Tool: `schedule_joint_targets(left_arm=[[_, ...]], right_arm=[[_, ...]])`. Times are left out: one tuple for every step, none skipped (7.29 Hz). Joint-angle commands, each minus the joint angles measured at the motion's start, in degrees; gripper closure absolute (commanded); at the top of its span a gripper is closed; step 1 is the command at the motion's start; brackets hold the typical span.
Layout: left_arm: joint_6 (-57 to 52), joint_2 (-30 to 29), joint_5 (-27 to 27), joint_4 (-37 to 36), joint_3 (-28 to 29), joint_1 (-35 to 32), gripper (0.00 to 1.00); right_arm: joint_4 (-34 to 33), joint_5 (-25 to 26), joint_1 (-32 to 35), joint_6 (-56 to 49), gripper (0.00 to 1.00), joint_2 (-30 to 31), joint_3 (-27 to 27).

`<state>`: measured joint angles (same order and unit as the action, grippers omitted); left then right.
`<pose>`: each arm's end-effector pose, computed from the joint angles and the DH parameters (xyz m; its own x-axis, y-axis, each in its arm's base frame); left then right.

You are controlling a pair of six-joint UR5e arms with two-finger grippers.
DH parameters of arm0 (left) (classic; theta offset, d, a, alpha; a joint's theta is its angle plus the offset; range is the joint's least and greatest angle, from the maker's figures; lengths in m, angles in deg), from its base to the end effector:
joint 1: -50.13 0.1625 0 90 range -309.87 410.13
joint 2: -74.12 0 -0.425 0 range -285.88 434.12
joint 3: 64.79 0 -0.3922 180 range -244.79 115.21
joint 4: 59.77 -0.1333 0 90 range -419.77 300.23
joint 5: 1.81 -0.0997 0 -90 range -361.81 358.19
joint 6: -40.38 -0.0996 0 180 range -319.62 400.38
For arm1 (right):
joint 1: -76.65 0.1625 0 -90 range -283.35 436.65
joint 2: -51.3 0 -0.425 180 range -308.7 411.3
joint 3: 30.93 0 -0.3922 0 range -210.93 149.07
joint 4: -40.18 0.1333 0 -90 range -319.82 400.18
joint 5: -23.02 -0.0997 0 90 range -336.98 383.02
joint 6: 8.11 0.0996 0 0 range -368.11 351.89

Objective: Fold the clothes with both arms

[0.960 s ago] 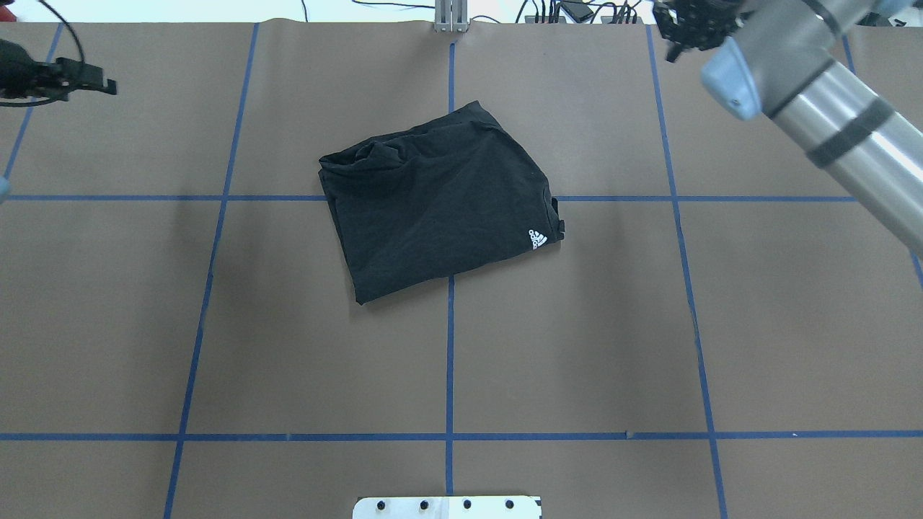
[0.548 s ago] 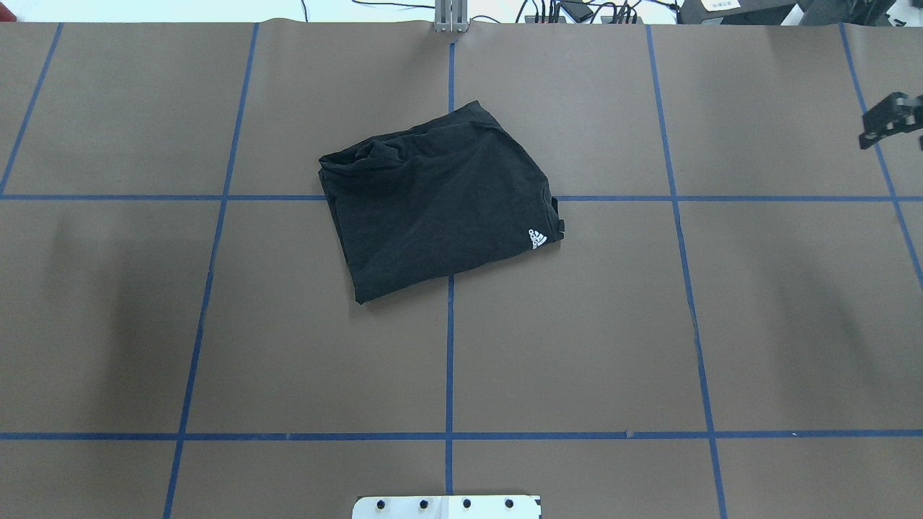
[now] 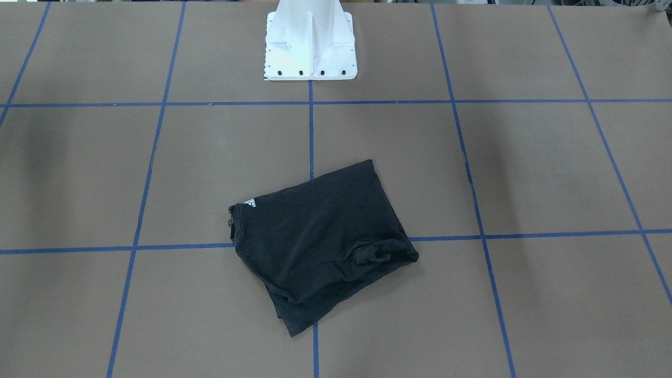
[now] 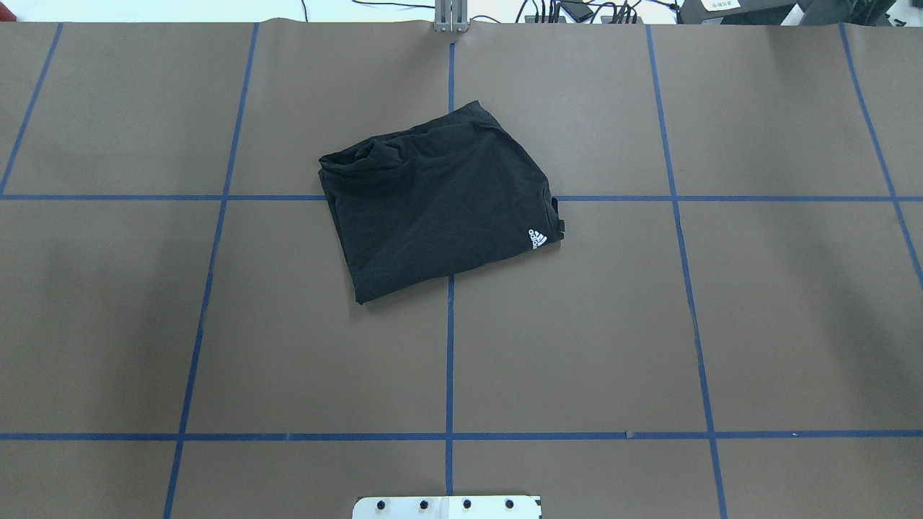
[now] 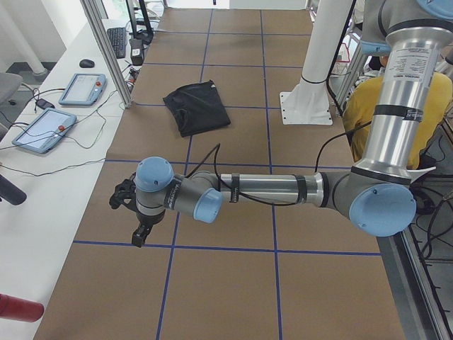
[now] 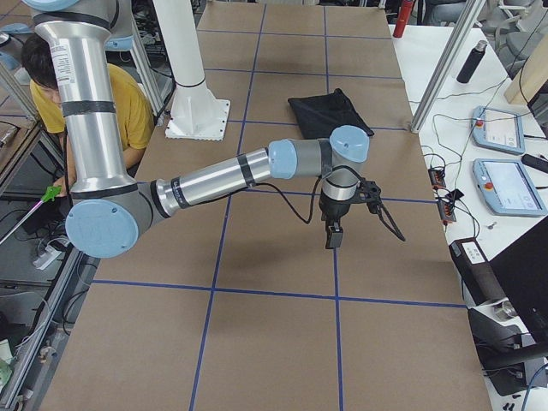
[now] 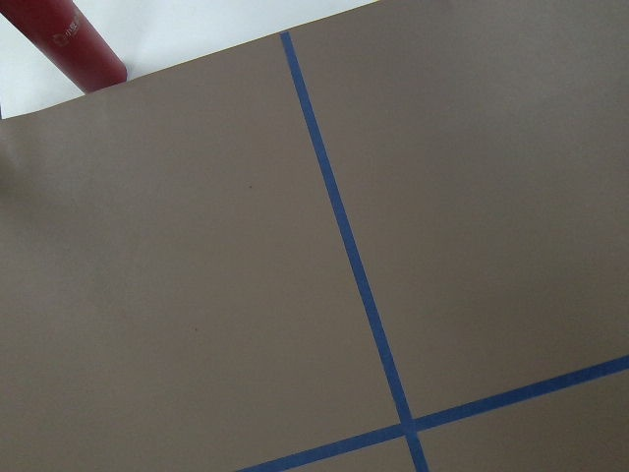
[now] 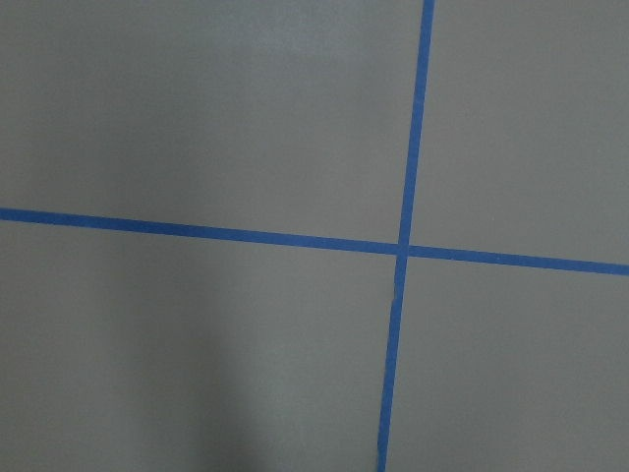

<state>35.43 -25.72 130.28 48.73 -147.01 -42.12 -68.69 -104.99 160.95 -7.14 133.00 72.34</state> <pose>-0.0894 -0.5808 0.6013 0.7511 0.2860 -0.5950 -0.0282 0.9143 0.4040 0.0190 -0.5339 0.5126 0.7827 -0.0903 0.6158 0.0860 0.9956 0.0367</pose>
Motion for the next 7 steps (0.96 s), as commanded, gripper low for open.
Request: schedule_joint_targets(left_arm=[[-0.3, 0.4, 0.6, -2.2, -1.9, 0.0, 0.0], [0.0, 0.4, 0.6, -1.5, -2.1, 0.3, 0.0], [-0.1, 0.4, 0.6, 0.6, -1.7, 0.5, 0.0], [-0.1, 0.6, 1.3, 2.1, -2.2, 0.5, 0.0], [0.2, 0.3, 4.1, 2.0, -1.9, 0.5, 0.0], [0.2, -0.3, 4.0, 1.9, -0.8, 0.5, 0.0], [0.2, -0.4, 4.0, 1.7, -2.0, 0.6, 0.0]], right_arm=[[-2.1, -1.8, 0.4, -1.4, 0.0, -0.1, 0.1], [-2.0, -1.6, 0.2, -0.9, 0.0, 0.2, 0.4], [-2.0, -1.7, 0.2, -0.6, 0.0, 0.2, 0.2], [-1.9, -2.4, 0.2, -0.6, 0.0, -0.1, 0.1], [-1.9, -3.1, 0.2, -0.7, 0.0, -0.6, -0.3], [-2.0, -5.4, -0.1, -0.7, 0.0, -1.4, 0.2], [-2.0, -5.9, -0.3, -0.7, 0.0, -0.8, -0.5]])
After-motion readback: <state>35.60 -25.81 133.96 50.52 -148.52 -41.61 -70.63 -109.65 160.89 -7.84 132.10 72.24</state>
